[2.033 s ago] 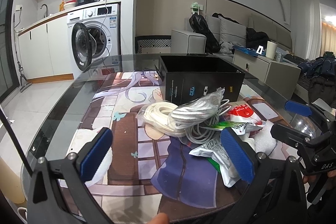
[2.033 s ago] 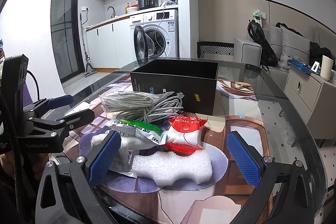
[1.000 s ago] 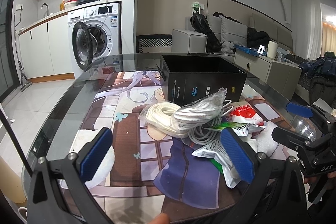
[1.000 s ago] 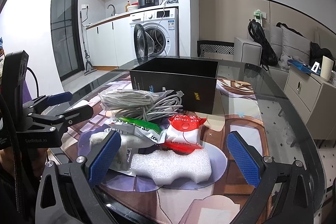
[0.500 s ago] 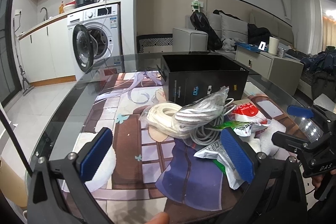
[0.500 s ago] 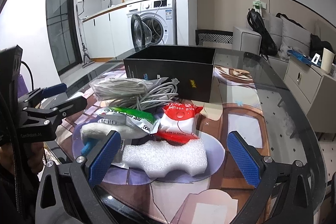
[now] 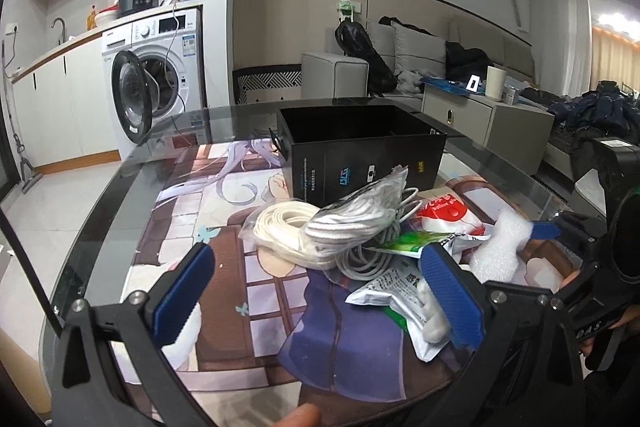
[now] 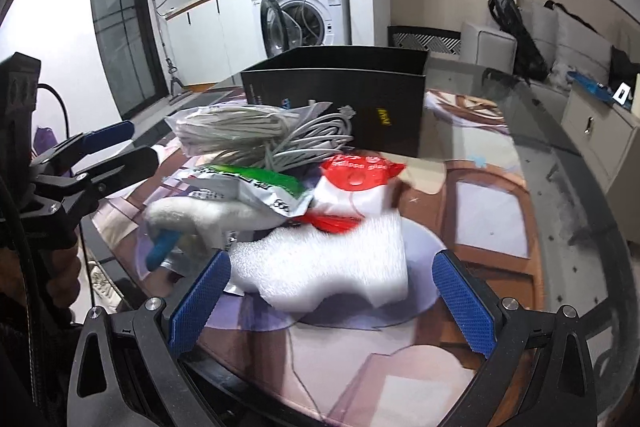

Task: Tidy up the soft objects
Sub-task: 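Lower the right gripper around the white foam block and close on it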

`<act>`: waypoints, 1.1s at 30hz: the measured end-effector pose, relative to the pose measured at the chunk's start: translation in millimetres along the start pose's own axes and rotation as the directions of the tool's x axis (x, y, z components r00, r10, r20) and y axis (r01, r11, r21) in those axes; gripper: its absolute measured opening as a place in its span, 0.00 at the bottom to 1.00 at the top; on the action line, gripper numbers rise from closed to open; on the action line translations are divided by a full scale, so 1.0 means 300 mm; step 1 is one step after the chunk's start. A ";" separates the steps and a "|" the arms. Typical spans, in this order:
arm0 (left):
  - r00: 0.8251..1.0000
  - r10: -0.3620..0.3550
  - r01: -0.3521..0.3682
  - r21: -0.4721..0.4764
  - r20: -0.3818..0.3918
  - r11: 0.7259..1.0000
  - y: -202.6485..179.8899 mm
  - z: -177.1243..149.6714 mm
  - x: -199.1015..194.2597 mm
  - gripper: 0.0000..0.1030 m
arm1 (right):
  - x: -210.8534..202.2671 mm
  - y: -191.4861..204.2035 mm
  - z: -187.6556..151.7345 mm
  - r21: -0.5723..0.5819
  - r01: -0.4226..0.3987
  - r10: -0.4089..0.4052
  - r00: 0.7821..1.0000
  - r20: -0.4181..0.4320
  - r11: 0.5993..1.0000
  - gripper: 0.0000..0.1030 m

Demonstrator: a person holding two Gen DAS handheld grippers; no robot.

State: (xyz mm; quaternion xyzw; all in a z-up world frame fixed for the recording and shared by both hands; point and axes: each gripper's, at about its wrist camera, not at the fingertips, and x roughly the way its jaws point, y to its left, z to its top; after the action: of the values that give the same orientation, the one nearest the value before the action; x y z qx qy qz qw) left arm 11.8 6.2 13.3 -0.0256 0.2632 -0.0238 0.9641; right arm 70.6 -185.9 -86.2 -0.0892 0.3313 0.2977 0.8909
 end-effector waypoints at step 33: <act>0.965 -0.217 0.223 0.026 -0.146 0.974 -0.121 0.034 0.146 1.00 | -0.002 -0.011 -0.010 -0.026 -0.002 0.002 1.000 0.004 1.000 0.87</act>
State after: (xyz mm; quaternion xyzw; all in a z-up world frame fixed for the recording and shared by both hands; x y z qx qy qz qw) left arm 53.6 -32.4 2.1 -0.0325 0.3263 -0.1381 0.9346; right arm 70.5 -190.0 -88.3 -0.1001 0.3257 0.3030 0.8900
